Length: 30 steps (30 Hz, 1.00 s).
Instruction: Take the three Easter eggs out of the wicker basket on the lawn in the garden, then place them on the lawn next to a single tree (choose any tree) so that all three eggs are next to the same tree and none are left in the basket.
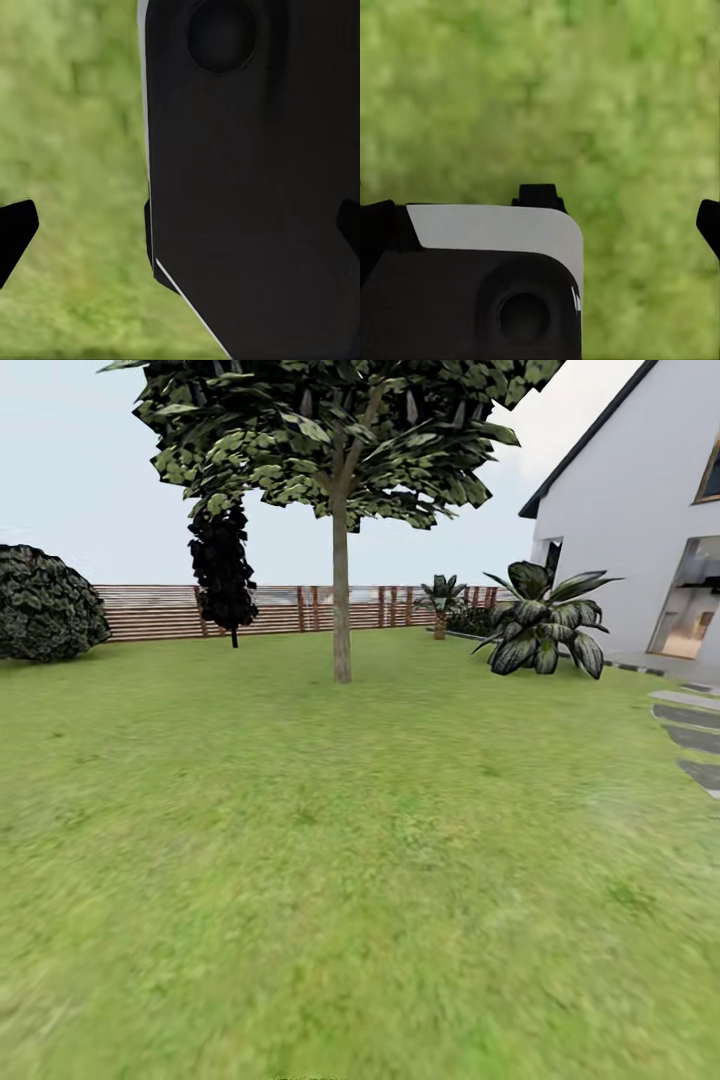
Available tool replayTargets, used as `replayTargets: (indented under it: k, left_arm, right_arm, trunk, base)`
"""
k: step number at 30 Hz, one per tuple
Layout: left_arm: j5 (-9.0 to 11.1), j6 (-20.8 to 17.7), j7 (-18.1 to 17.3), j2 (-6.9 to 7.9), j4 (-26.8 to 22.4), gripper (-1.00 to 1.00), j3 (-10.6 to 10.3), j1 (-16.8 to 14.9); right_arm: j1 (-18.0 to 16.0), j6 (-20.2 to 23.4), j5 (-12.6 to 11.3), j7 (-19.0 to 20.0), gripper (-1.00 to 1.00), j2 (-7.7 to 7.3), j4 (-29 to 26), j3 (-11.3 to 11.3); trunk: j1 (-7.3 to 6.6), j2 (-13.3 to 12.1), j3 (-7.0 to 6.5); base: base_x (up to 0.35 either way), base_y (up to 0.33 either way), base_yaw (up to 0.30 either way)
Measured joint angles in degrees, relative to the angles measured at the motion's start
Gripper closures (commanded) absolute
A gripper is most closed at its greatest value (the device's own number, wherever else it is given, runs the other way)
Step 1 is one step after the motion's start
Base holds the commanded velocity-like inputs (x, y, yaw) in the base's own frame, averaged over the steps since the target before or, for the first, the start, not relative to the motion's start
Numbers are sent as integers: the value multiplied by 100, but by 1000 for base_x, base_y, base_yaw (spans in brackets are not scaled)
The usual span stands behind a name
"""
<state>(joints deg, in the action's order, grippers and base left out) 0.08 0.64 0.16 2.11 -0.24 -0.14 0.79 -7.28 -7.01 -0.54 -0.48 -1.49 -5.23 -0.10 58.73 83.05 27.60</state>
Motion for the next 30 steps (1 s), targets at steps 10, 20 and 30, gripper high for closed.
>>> replayTargets:
  k: [10,20,30]
  left_arm:
    - [-1,0,0,0,-3,-100,0,0]
    - [0,0,0,0,-1,-100,2,0]
    - [0,0,0,0,-1,-100,2,0]
  right_arm:
    - [0,0,6,0,-100,8,0,0]
    - [1,5,4,1,-100,-3,-1,8]
    - [0,0,11,38,-100,-20,-1,12]
  trunk:
    - [0,0,32]
    - [0,0,46]
    - [0,0,76]
  base:
    - [0,0,274]
    - [0,0,124]
    - [0,0,101]
